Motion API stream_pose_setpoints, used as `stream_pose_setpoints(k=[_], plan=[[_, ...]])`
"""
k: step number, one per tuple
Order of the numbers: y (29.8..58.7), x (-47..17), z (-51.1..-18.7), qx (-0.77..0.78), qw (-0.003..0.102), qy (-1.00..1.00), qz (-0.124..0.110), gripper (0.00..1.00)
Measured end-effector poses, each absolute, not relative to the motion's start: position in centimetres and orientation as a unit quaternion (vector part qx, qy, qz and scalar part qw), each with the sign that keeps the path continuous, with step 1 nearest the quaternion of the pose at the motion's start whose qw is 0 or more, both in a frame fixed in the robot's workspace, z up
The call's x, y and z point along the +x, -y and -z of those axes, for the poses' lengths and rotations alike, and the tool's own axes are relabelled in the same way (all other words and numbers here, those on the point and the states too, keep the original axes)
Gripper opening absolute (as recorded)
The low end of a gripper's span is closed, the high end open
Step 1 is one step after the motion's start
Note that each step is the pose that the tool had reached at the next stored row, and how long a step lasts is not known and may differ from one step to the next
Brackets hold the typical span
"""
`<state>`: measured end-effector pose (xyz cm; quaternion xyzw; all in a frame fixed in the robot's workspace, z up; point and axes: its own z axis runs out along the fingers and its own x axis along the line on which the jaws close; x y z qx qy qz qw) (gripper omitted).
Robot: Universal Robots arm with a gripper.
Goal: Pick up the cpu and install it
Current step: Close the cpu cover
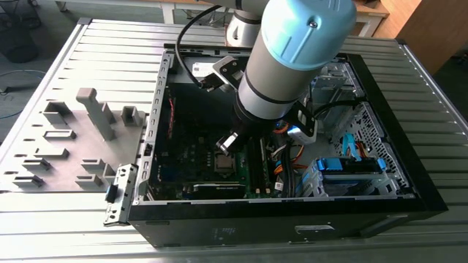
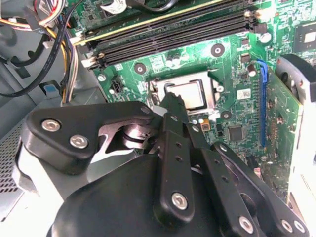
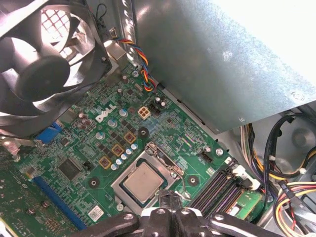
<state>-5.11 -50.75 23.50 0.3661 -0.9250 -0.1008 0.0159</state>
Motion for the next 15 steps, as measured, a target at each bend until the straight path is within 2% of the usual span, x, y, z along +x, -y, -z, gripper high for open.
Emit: stream_pose_setpoints(k=[15], plan=[[50.75, -5.12, -24.12, 0.366, 0.016, 0.925, 0.101, 0.11]])
